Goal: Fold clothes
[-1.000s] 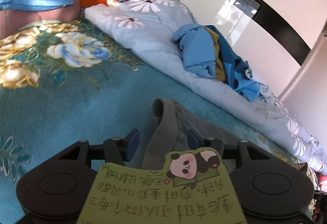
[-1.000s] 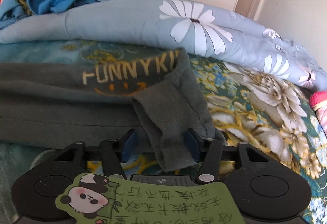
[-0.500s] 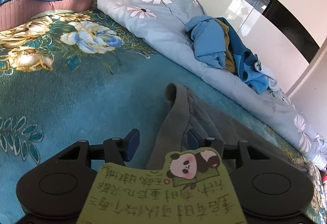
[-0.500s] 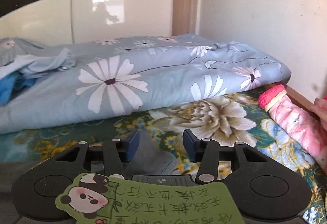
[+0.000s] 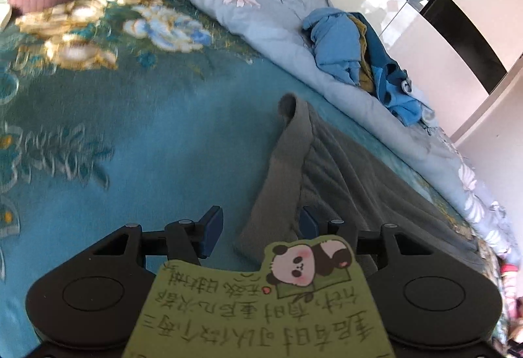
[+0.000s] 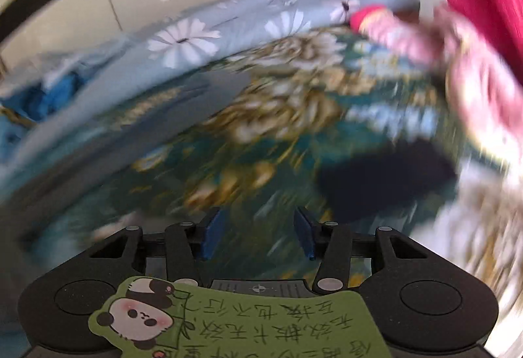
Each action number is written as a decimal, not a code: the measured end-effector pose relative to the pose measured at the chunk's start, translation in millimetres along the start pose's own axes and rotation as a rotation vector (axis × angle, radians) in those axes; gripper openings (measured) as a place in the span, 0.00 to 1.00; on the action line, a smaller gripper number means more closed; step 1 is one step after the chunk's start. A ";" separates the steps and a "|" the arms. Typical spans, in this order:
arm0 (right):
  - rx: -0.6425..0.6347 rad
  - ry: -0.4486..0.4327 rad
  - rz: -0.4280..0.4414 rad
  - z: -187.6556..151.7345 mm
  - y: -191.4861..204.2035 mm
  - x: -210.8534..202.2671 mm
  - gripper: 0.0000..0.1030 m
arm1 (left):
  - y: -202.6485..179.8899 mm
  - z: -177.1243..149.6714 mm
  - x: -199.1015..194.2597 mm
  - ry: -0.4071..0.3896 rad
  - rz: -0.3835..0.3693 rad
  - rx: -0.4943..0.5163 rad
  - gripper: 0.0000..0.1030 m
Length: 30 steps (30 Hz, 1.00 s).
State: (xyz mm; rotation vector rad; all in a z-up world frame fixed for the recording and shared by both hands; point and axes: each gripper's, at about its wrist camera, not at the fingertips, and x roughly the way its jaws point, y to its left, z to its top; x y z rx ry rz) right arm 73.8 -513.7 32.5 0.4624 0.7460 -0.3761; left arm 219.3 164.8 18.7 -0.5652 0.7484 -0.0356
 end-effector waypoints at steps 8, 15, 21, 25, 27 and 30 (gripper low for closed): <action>0.128 0.134 0.144 -42.9 43.3 12.2 0.43 | 3.6 -33.5 -2.1 0.117 -0.119 -0.146 0.50; 0.241 0.076 0.188 -48.9 46.7 -7.8 0.02 | 4.9 -50.6 7.4 0.175 -0.179 -0.239 0.50; 0.294 -0.075 0.213 -27.5 40.8 -45.2 0.02 | 11.2 -45.7 20.7 0.134 -0.182 -0.320 0.46; 0.326 -0.192 0.203 -11.7 32.3 -75.7 0.02 | 19.0 -41.4 29.8 0.120 -0.188 -0.420 0.00; 0.335 -0.243 0.191 -7.2 26.1 -90.8 0.02 | 17.1 -38.7 26.1 0.084 -0.197 -0.424 0.00; 0.342 -0.284 0.169 -4.8 18.0 -106.9 0.01 | 12.7 -32.1 -0.5 0.015 -0.235 -0.412 0.00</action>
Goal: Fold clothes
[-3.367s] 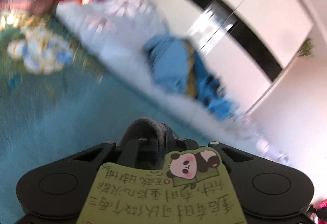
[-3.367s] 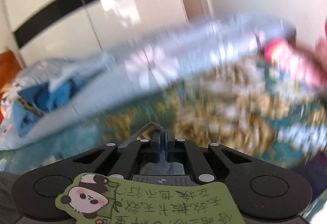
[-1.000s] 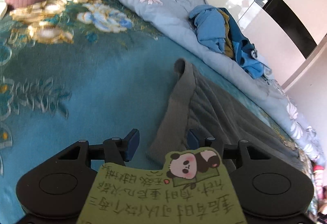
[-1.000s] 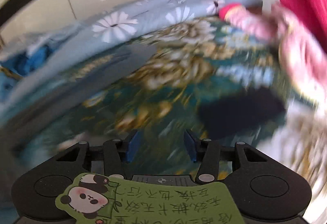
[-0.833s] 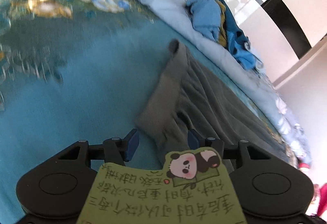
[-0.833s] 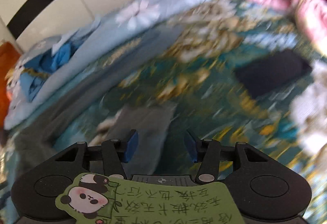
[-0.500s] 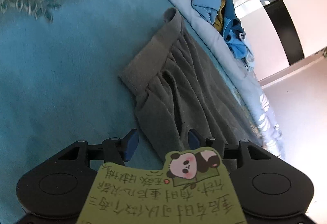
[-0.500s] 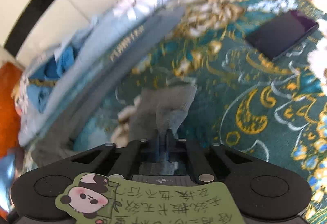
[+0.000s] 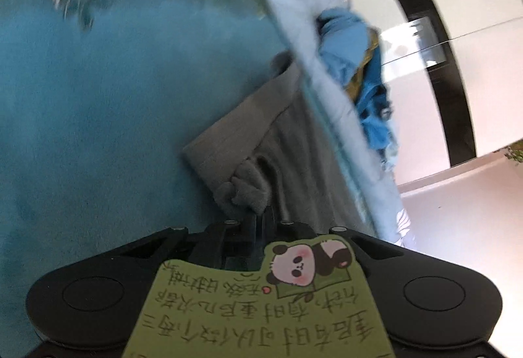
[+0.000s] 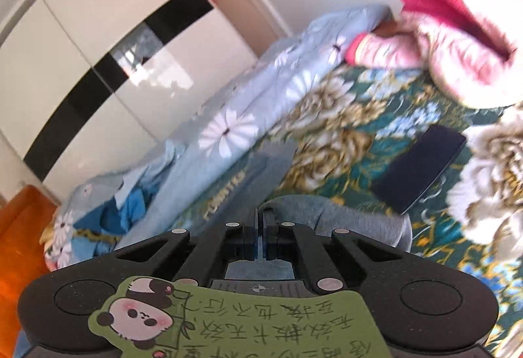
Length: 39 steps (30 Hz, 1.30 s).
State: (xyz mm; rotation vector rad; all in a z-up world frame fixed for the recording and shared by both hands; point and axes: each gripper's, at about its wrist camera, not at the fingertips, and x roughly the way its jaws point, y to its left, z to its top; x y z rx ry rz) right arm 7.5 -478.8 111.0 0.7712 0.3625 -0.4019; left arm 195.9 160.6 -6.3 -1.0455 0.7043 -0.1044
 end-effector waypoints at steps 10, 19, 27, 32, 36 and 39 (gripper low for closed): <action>-0.203 0.128 -0.150 15.7 31.0 99.0 0.01 | 11.2 37.9 -79.5 -0.166 0.049 0.114 0.00; -0.218 0.258 -0.206 -24.9 6.1 119.9 0.05 | 50.8 27.7 -64.4 -0.115 0.135 0.052 0.00; -0.104 0.337 -0.274 -64.3 -57.5 73.9 0.35 | 44.4 32.5 -51.9 -0.123 0.133 0.069 0.00; -0.030 0.330 -0.244 -76.6 -60.2 88.6 0.35 | 39.7 30.6 -57.1 -0.130 0.126 0.096 0.00; -0.032 0.285 -0.249 -76.2 -52.8 92.6 0.04 | 35.6 28.3 -60.6 -0.132 0.127 0.132 0.00; -0.050 0.188 -0.278 -58.1 -50.2 72.7 0.03 | 32.6 26.2 -61.2 -0.116 0.125 0.159 0.00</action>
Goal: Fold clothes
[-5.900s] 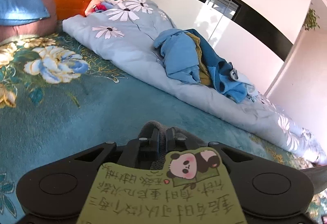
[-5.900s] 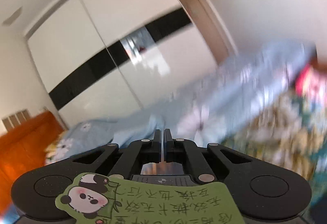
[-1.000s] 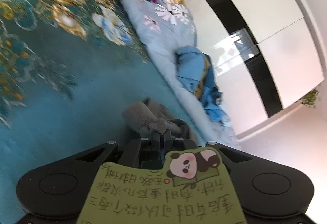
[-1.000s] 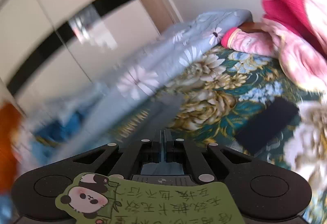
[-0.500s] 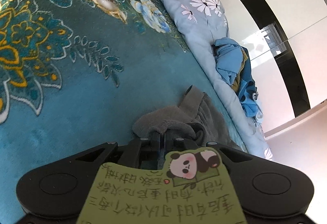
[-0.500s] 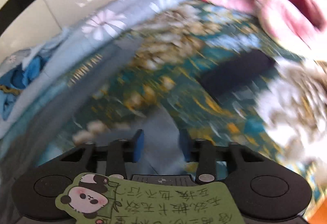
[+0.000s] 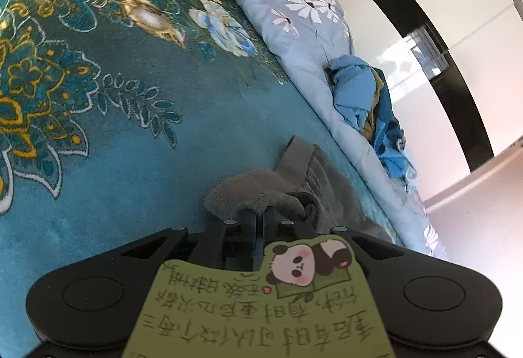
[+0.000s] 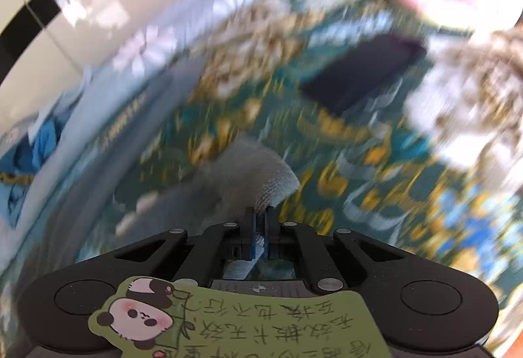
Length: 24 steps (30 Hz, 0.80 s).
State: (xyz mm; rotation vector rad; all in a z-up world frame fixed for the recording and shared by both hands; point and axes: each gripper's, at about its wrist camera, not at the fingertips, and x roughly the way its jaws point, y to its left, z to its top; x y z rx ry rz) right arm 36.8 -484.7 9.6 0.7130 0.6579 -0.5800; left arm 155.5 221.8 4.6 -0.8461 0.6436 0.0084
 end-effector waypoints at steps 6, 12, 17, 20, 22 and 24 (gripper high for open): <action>0.039 -0.060 -0.110 24.0 -33.2 -16.3 0.03 | -6.8 -26.4 8.5 0.086 -0.013 0.075 0.03; 0.007 0.010 -0.155 9.3 -34.3 -0.8 0.04 | 8.1 -33.2 7.7 0.139 0.012 0.037 0.07; -0.009 -0.022 -0.149 14.9 -27.5 -20.4 0.15 | 4.3 -13.7 -13.1 0.113 0.016 0.175 0.37; -0.102 -0.094 -0.205 21.5 -15.9 -37.5 0.39 | -3.7 10.0 -13.6 0.063 0.019 0.270 0.50; -0.188 -0.122 -0.251 25.5 -2.4 -43.5 0.40 | -17.9 32.4 9.4 0.042 0.009 0.335 0.58; -0.212 -0.140 -0.220 26.6 10.0 -48.0 0.40 | -30.7 53.5 39.9 0.041 -0.020 0.387 0.61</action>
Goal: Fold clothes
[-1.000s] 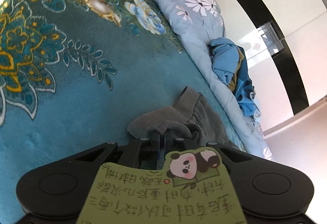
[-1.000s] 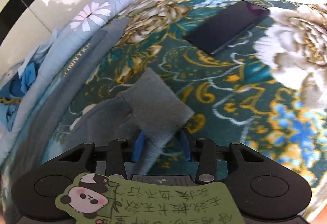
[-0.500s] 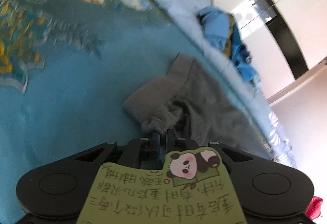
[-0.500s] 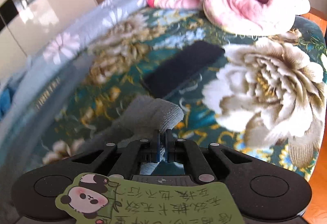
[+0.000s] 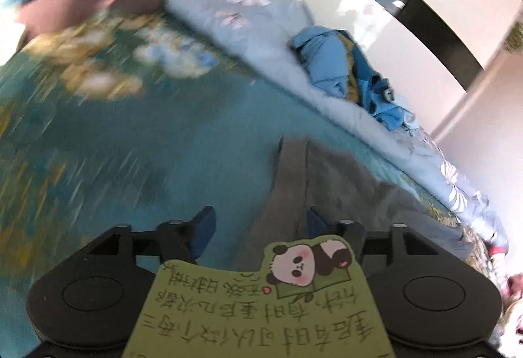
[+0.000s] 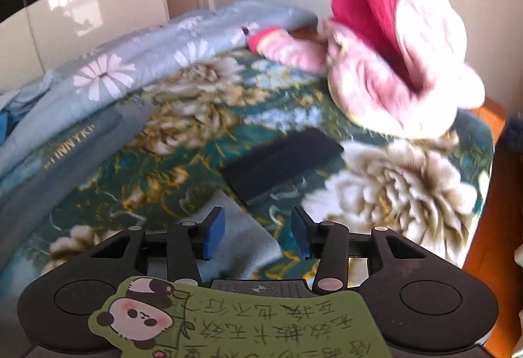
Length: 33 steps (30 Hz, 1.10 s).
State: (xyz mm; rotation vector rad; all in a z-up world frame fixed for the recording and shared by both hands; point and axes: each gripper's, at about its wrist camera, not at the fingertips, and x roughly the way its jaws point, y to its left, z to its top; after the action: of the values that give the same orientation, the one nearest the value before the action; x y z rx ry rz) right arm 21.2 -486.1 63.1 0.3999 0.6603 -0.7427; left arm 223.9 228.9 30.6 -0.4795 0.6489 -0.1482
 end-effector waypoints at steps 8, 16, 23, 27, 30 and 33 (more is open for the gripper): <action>-0.061 0.065 0.237 -8.2 53.6 -0.3 0.40 | -17.0 50.9 157.5 0.256 -0.082 0.047 0.64; -0.056 0.096 0.224 -17.1 56.4 4.4 0.40 | -8.9 23.1 178.5 0.434 -0.323 -0.015 0.63; -0.072 0.125 0.287 -22.4 82.3 15.8 0.40 | 0.7 6.5 173.3 0.458 -0.325 -0.167 0.24; -0.088 0.121 0.303 -20.7 92.3 10.7 0.40 | -19.2 20.1 157.3 0.341 -0.128 -0.062 0.10; -0.099 0.103 0.301 -16.5 92.7 2.9 0.40 | -19.4 33.2 143.0 0.253 -0.037 -0.021 0.10; -0.093 0.099 0.299 -15.8 89.0 -1.9 0.40 | -1.8 52.1 125.6 0.181 0.026 -0.026 0.10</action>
State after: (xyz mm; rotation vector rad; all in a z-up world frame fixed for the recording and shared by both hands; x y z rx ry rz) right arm 78.6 -416.2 62.2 0.4408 0.7061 -0.4085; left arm 355.1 212.1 -0.9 -0.4862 0.8351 -0.1602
